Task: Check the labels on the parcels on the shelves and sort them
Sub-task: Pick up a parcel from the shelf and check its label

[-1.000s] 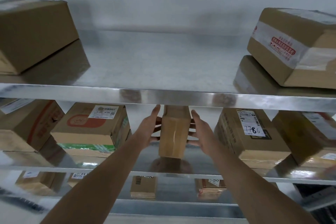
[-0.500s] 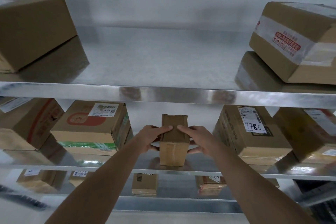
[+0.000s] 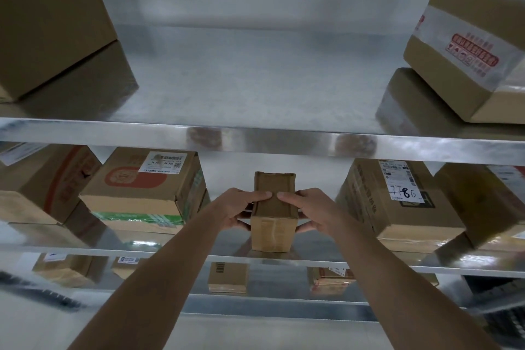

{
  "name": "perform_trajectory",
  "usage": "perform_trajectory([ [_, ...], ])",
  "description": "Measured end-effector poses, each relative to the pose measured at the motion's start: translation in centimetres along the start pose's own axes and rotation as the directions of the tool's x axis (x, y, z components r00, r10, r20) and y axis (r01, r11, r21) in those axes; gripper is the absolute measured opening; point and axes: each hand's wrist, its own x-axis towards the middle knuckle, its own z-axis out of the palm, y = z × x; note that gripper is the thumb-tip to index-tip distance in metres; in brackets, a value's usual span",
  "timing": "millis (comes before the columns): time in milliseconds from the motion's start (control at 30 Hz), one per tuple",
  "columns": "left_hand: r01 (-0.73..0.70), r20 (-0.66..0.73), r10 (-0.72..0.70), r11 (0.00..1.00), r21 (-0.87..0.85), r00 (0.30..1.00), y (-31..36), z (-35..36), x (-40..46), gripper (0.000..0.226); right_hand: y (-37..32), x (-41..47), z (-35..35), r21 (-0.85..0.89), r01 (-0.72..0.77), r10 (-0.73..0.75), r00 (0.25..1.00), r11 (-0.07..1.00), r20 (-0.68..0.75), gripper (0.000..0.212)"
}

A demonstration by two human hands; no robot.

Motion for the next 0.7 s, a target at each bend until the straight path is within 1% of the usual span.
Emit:
perform_trajectory([
  [67,-0.003,0.0,0.003,1.0,0.011,1.0,0.02,-0.03,0.09,0.042,-0.11,-0.03,0.02,-0.007,-0.001,0.001,1.0,1.0,0.001,0.046],
  [167,-0.011,0.005,0.01,0.999,0.034,1.0,-0.03,-0.1,0.29,0.049,-0.03,-0.01,0.1,-0.011,0.004,-0.004,1.0,1.0,0.006,0.045],
  [433,-0.019,0.017,0.018,0.999,0.037,1.0,0.25,0.16,0.47,0.039,-0.05,0.14,0.15,-0.012,0.0,0.0,1.0,1.0,0.008,0.033],
  [533,-0.011,0.01,0.011,0.999,0.04,1.0,0.36,0.18,0.46,0.04,-0.19,0.21,0.18,-0.014,0.0,0.0,1.0,1.0,0.015,0.026],
  [700,-0.009,0.012,0.008,0.999,0.039,1.0,0.44,0.09,0.41,0.042,-0.24,0.24,0.23,-0.031,-0.007,0.007,1.0,1.0,0.007,0.033],
])
